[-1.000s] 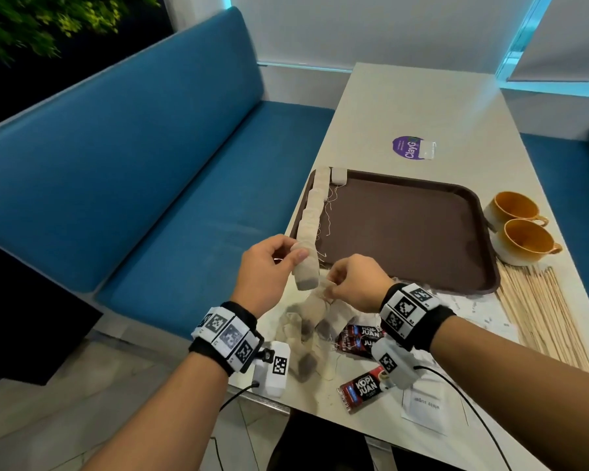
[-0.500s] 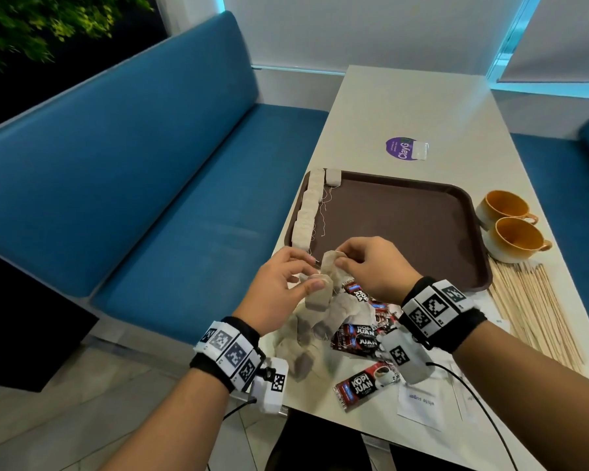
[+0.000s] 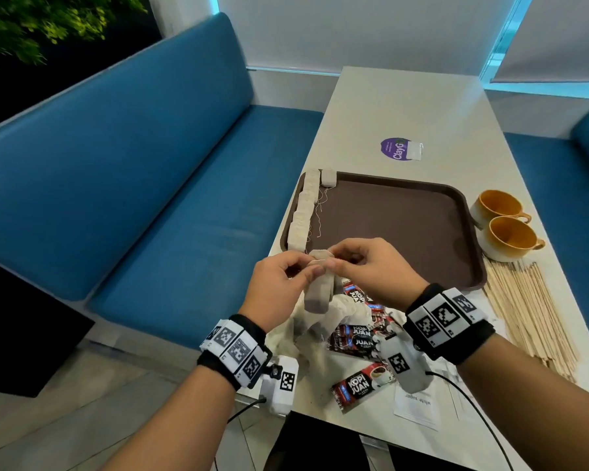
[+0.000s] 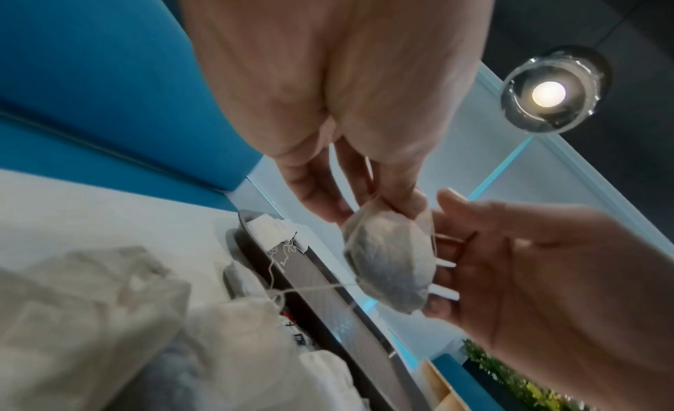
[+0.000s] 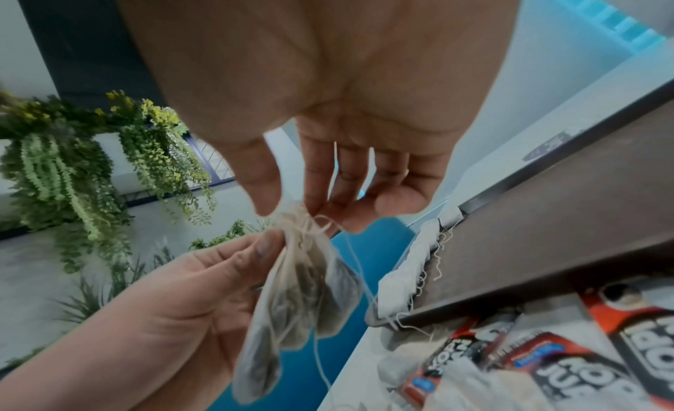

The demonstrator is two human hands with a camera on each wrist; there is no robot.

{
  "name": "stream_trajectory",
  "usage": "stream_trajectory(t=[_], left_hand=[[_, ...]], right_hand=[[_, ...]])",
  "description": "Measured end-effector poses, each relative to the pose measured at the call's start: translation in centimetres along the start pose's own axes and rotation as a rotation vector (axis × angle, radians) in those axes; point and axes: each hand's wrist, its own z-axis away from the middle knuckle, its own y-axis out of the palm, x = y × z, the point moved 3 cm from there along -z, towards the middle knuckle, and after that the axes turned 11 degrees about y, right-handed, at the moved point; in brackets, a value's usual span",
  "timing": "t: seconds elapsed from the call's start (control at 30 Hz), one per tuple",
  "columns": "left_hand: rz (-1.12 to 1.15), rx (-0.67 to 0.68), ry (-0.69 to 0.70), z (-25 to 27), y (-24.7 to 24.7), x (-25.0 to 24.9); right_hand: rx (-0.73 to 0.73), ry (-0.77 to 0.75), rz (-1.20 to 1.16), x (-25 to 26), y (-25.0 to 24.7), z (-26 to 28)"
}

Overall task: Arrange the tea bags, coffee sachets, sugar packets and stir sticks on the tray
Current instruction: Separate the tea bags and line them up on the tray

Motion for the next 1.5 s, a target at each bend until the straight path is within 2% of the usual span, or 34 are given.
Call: stream_trajectory(t=[0.33, 0.4, 0.47, 0.6, 0.67, 0.93, 1.03, 1.13, 1.2, 1.33, 1.5], left_hand=[[0.149, -0.002, -0.039, 0.1, 0.5, -1.0], [0.218, 0.01, -0.084, 0.4, 0.6, -1.0], [0.356, 0.054, -0.169, 0.9, 0.9, -1.1], [0.812, 0.24, -0.366, 2.2, 2.2, -2.5], [0.853, 0.26, -0.391, 2.5, 2.5, -3.1], [0.708, 0.123, -0.53, 2.8, 2.0, -2.4], [0.677, -0.007, -0.543, 3.2, 0.5, -1.7], [0.651, -0.163, -0.536, 4.1, -1.7, -1.0], [0.648, -0.244, -0.543, 4.9, -3.1, -0.5], [0.638, -0.309, -0.582, 6.4, -4.3, 0.0], [0.628, -0.326, -0.588, 7.4, -4.5, 0.0]], right_hand=[[0.05, 0.062, -0.089, -0.5, -0.1, -0.2], [0.079, 0.063, -0.14, -0.2, -0.4, 0.0], [0.112, 0.064, -0.235, 0.2, -0.7, 0.3], [0.149, 0.068, -0.306, 0.9, -0.8, 0.8], [0.144, 0.069, -0.273, 0.9, -0.4, 0.8], [0.106, 0.07, -0.127, 1.0, 0.1, 1.3], [-0.008, 0.065, -0.048, -0.1, -1.1, 0.9], [-0.097, 0.115, 0.174, -1.9, -1.8, 0.7], [-0.049, 0.155, 0.281, -3.0, -1.0, 0.9], [0.07, 0.228, 0.432, -4.9, 2.1, 0.8], [0.051, 0.273, 0.511, -5.6, 4.2, 0.4]])
